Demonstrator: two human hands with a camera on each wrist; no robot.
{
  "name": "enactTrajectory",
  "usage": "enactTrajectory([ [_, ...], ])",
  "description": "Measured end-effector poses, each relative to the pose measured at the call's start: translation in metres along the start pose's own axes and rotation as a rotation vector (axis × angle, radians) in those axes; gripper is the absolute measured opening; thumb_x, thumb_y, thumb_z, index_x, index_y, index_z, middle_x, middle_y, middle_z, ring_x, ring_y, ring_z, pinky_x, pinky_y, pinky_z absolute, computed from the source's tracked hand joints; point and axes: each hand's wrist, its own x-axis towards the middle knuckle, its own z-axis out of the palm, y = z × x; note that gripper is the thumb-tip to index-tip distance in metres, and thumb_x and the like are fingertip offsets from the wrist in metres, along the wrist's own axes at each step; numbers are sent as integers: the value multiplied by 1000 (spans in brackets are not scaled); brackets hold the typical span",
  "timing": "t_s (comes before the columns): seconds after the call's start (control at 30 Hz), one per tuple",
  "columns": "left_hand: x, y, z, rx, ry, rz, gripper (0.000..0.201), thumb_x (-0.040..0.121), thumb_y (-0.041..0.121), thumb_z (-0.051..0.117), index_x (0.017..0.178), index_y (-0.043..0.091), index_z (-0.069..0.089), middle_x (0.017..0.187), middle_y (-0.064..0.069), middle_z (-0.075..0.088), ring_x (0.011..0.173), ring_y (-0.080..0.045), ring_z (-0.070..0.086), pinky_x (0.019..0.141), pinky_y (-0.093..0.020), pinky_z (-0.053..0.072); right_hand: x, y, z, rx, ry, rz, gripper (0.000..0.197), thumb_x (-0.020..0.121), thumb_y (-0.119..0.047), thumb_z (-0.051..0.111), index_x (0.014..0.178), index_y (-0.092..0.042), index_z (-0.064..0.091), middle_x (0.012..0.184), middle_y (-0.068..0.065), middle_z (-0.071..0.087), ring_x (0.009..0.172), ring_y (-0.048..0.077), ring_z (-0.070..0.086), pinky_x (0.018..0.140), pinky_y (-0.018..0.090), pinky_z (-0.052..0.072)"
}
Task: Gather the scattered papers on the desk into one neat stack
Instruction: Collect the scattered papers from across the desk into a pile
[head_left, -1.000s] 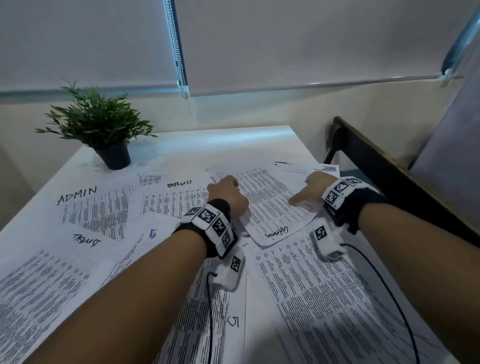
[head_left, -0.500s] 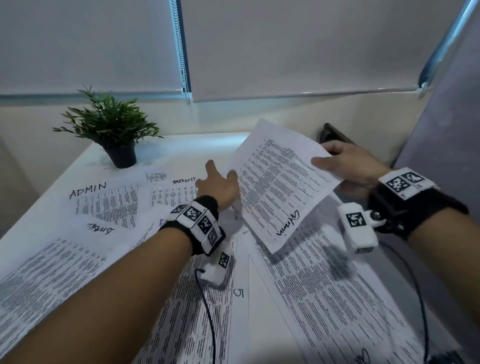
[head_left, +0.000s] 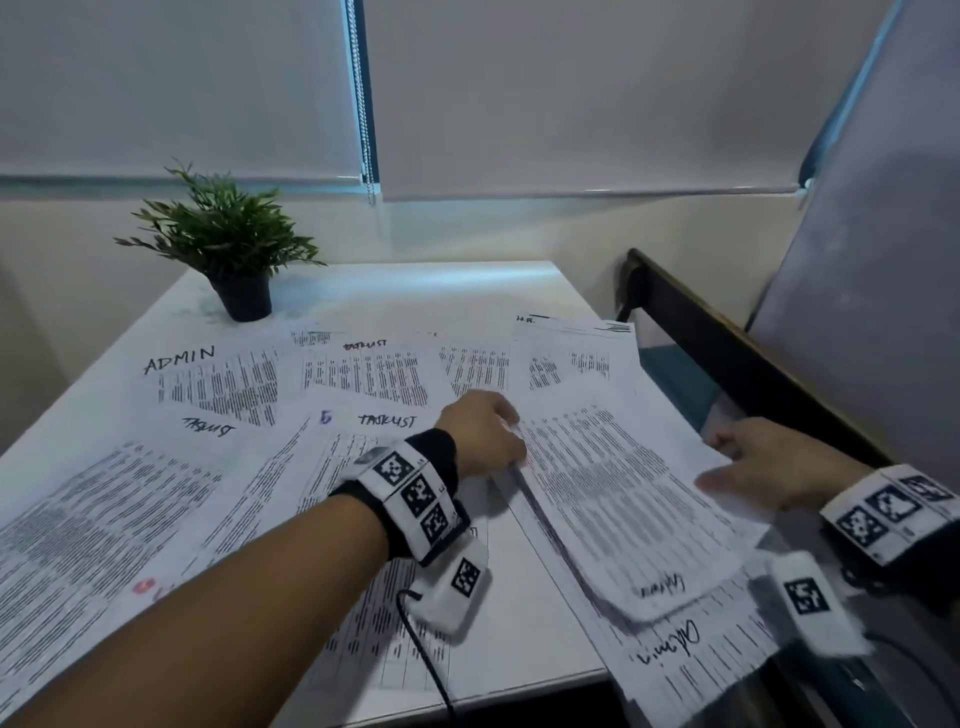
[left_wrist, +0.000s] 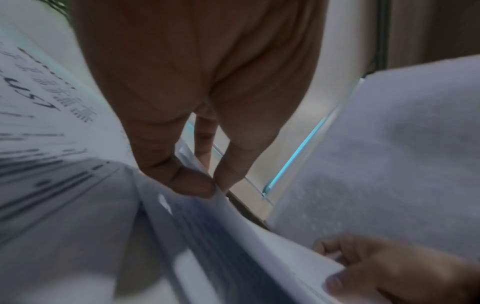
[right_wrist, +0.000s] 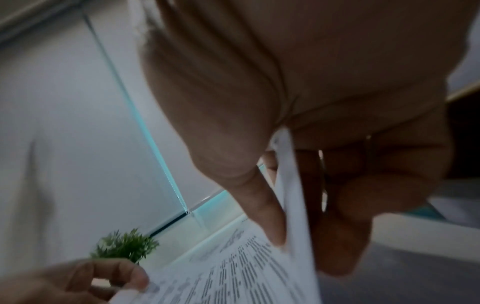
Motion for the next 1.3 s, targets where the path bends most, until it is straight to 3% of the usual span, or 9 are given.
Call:
enactTrajectory([
  [0.13,-15,-7,7,259,27,106,28,89,23,78,114,17,68,123,-5,62,80,-12,60,58,-17,42,-1,-7,8,-262,-52,58,33,68,-42,71,90,-17,66,97,1,72,85,18,71,71,35,60],
  [0.3,-32,-13,-42,352,118,52,34,99,30,66,129,13,63,142,-11,58,110,-26,66,86,-26,48,-23,-65,5,-522,147,-59,40,85,-62,64,93,-23,55,101,1,63,88,22,63,81,37,58],
  [0.5,-52,-52,-130,621,156,-184,23,96,32,64,105,11,64,106,-8,61,90,-25,60,69,-28,46,-54,-173,39,-133,-117,-376,45,83,-62,74,100,-21,68,89,-2,74,80,18,74,69,36,61],
  [0.63,-62,-85,-149,769,204,-330,71,94,56,57,149,14,43,143,-13,59,126,-35,59,105,-42,48,-52,-213,93,-161,-217,-412,53,83,-59,76,108,-15,64,92,4,71,82,23,75,71,39,65],
  [0.83,-65,-108,-145,784,-1,-356,96,84,78,53,152,13,35,143,-13,57,127,-34,56,103,-46,51,-46,-224,135,-486,-159,-498,49,82,-57,77,104,-13,70,101,5,72,83,19,69,72,32,58],
  [0.97,-61,-104,-143,660,53,-313,101,81,73,66,158,19,30,150,-13,52,133,-33,52,104,-44,50,-43,-227,130,-446,-202,-524,52,80,-60,78,101,-15,65,98,3,68,82,17,63,77,35,58],
  [1.1,-63,-101,-150,520,50,-172,112,78,40,87,164,30,16,163,-7,41,137,-31,52,104,-40,47,-39,-225,121,-387,-212,-545,63,78,-66,76,117,-18,65,108,0,65,102,21,64,86,35,56],
  [1.2,-70,-102,-164,476,36,-65,82,78,25,88,149,36,48,158,3,47,127,-23,58,98,-36,52,-38,-221,116,-278,-232,-549,58,77,-66,77,116,-26,65,98,-14,57,96,12,59,82,31,49],
  [1.3,-75,-105,-185,429,109,59,59,84,16,82,135,37,62,152,9,54,131,-16,57,113,-40,47,-35,-216,116,-143,-163,-556,55,80,-62,78,119,-24,66,106,-6,63,95,14,61,83,30,48],
])
